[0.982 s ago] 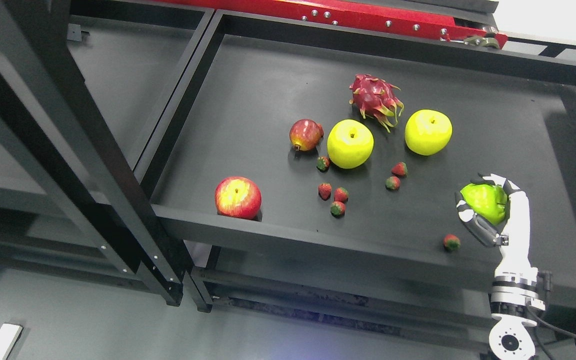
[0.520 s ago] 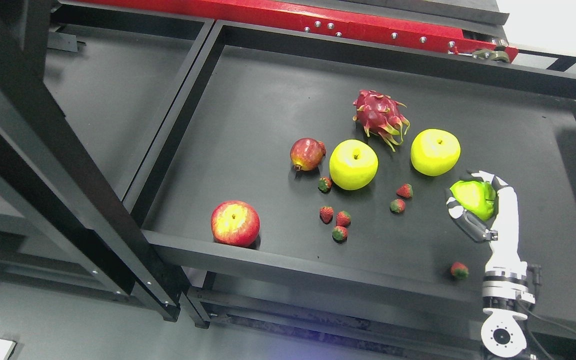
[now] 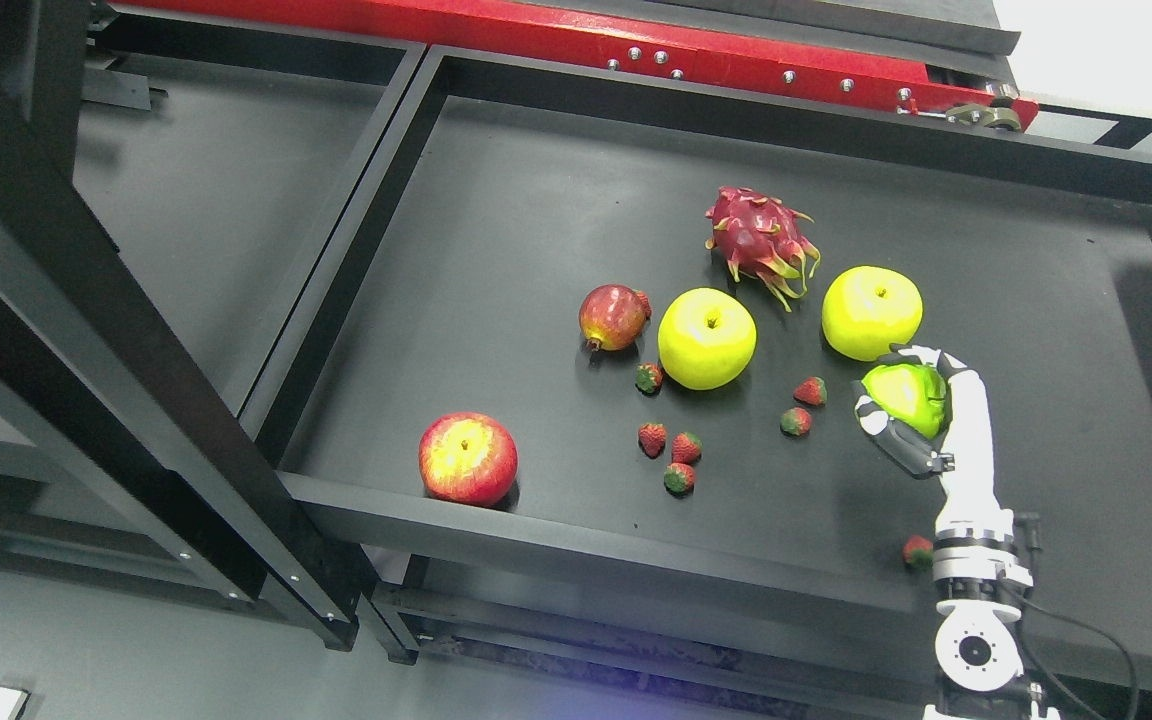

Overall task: Place green apple on left shelf middle layer
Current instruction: 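Lower the green apple onto the shelf and open the right hand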

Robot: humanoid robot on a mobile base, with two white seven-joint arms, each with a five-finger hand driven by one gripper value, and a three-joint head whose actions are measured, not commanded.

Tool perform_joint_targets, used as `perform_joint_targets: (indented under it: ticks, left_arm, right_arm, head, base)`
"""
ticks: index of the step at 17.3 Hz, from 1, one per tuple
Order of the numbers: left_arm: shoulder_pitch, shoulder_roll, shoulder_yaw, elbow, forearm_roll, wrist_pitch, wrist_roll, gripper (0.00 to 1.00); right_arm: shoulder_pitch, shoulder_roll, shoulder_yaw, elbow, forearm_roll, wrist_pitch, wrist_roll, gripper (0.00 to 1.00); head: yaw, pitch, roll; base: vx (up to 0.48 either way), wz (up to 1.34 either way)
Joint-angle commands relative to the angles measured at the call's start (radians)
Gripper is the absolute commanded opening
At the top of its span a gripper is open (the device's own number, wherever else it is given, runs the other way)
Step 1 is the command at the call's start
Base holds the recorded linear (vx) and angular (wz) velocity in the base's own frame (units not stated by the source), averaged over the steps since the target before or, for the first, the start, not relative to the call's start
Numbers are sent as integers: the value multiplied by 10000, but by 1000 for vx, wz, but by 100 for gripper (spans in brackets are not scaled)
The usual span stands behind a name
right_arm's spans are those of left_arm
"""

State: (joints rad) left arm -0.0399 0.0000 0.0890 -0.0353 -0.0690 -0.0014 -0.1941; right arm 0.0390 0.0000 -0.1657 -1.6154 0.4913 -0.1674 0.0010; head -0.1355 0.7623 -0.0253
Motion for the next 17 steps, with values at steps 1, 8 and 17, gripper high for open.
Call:
perform_joint_targets:
  ticks: [1,8,17]
  left_arm:
    - [0,175,0,0,0,-2,8,100]
    - [0,175,0,0,0,-17,8,100]
    - [0,175,0,0,0,-17,8,100]
  right_arm:
    - [-145,-175,583,891,12,200,6,11]
    - [-176,-175,568,876,-1445,815,281,100]
    - [-146,-175,553,876,-1553,141,343,100]
  head:
    - [0,0,0]
    - [0,0,0]
    - [0,0,0]
  base:
    - [0,0]
    - [-3,-1]
    - [0,0]
